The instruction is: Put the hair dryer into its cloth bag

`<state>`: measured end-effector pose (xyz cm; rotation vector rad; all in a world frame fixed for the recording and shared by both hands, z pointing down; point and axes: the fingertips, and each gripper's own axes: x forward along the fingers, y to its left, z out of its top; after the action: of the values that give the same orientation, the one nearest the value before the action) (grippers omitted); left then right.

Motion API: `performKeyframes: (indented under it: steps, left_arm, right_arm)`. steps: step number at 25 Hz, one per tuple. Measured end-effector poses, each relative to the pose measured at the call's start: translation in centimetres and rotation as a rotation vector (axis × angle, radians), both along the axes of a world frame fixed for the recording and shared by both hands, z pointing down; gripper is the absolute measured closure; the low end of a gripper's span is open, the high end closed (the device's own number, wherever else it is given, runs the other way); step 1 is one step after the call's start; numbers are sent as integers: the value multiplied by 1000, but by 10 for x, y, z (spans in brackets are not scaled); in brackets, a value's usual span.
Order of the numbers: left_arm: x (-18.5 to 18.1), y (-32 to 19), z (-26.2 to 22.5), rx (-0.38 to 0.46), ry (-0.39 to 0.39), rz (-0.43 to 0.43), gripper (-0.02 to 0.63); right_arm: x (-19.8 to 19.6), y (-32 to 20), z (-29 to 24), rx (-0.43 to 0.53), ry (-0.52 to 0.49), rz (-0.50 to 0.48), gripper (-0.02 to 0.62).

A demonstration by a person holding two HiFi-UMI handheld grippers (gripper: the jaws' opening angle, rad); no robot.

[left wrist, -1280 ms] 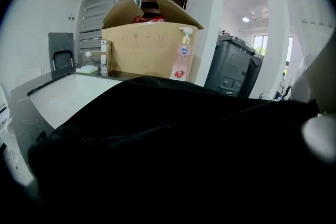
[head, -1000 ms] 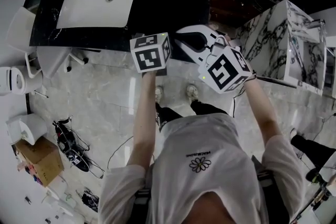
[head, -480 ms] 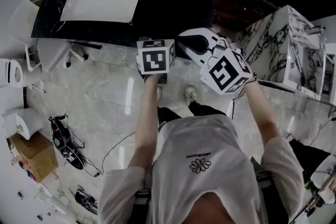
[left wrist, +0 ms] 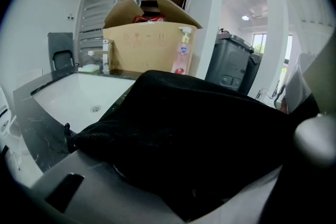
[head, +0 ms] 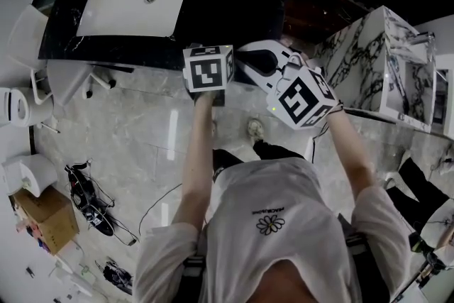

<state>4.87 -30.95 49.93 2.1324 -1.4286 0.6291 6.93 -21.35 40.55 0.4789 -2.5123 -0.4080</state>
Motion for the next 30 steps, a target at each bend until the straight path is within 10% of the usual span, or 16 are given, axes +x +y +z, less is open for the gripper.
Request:
performKeyframes:
  steps: [19, 30]
  left_arm:
    - [-26, 56, -62, 128, 47, 41, 402]
    - [-77, 61, -215, 544, 118, 111, 446]
  right_arm:
    - [-4, -3, -45, 83, -76, 194, 490]
    - [10, 3, -131, 295, -284, 555, 498]
